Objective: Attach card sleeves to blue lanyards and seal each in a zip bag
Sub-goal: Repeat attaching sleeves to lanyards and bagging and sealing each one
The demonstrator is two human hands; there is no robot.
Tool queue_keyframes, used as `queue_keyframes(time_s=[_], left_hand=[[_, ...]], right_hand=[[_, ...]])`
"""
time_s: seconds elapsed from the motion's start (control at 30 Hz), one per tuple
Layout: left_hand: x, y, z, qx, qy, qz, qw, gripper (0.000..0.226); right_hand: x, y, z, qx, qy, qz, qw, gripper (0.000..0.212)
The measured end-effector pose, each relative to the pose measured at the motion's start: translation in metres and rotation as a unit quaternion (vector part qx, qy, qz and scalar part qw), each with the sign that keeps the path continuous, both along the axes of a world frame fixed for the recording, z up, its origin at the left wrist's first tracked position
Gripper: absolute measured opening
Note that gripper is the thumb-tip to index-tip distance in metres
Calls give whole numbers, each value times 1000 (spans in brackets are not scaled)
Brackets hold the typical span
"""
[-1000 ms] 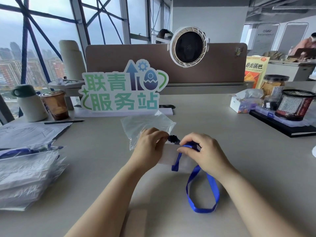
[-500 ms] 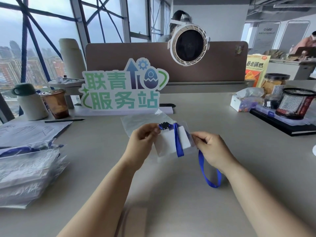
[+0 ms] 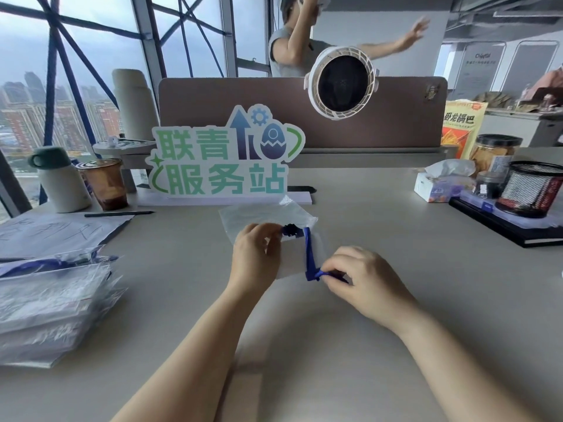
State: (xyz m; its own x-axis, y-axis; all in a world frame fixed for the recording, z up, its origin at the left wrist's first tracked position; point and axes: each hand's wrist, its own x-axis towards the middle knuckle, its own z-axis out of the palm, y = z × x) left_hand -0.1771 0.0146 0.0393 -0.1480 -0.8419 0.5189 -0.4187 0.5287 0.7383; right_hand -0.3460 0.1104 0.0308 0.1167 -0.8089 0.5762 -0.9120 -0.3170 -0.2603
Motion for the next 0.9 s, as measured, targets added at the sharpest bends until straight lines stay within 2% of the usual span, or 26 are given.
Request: queue_keyframes(time_s=[0.1,0.37,0.47,0.53,0.6,0.7,0.8,0.9], left_hand=[[-4,1,-3,-41,-58,-57,996,17],[-2,10,0,-30,-82,-215,973,18],[-1,10,0,-34,-67,-240,968,21],[0,9,-1,-41,-67,-239,968,23],[-1,8,-4,-59,-80,-221,970,19],[-1,2,-8,-96,-83,-166,978,17],[7,-9,-8,-131,-62,-19,989,26],[17,-16,-6,-72,-137,102,983,35]], right_hand=[[-3,-3,2,-41,0,12,999,6],[-8,-6,6,-109,-105,4,988,17],[-8,-3,5,-44,-190,11,981,24],[-7,-2,4,29,-263,23,964,17],[-6,-5,3,55,-301,17,952,12],[-7,-9,4,66,-325,0,944,14],[-10,-10,3,86,-378,-29,921,5],[-12,-13,1,95,-445,-43,890,1]])
